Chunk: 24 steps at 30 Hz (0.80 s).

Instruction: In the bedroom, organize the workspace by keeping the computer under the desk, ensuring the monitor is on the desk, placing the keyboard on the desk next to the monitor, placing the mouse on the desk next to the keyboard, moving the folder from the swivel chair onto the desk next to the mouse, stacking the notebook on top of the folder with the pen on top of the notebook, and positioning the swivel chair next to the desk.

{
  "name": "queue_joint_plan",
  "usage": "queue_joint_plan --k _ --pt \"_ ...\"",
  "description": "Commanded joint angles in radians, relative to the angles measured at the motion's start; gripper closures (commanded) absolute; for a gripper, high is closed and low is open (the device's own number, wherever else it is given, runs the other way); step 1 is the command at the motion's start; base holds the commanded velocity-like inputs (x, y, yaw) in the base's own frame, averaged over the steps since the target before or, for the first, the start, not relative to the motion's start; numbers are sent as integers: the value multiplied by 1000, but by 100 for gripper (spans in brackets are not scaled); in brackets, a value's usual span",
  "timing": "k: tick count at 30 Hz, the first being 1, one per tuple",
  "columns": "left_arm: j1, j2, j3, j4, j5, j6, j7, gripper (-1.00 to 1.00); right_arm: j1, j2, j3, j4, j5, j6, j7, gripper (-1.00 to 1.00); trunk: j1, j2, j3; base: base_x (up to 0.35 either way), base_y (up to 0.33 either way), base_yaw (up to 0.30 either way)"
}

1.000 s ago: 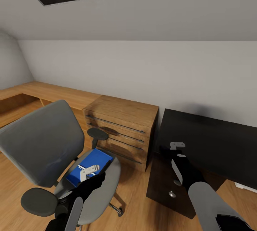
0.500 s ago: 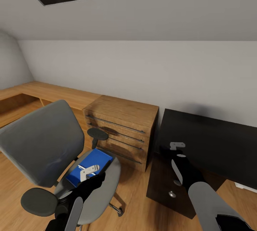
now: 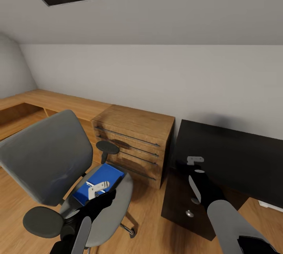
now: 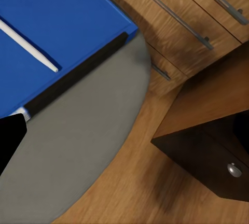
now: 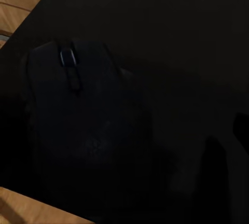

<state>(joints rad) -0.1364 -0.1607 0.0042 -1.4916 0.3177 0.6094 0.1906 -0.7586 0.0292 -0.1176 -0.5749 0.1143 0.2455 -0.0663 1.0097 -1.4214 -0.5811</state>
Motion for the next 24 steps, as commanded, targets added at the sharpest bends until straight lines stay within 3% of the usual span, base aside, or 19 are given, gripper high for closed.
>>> queue_joint_plan --k 1,24 --pt "-1 0 0 -2 11 4 7 -100 0 1 -5 -2 10 6 2 -100 0 -1 -1 0 0 0" --pt "0 0 0 -1 12 4 7 -100 1 3 -4 -3 8 6 6 -100 0 -1 -1 0 0 0"
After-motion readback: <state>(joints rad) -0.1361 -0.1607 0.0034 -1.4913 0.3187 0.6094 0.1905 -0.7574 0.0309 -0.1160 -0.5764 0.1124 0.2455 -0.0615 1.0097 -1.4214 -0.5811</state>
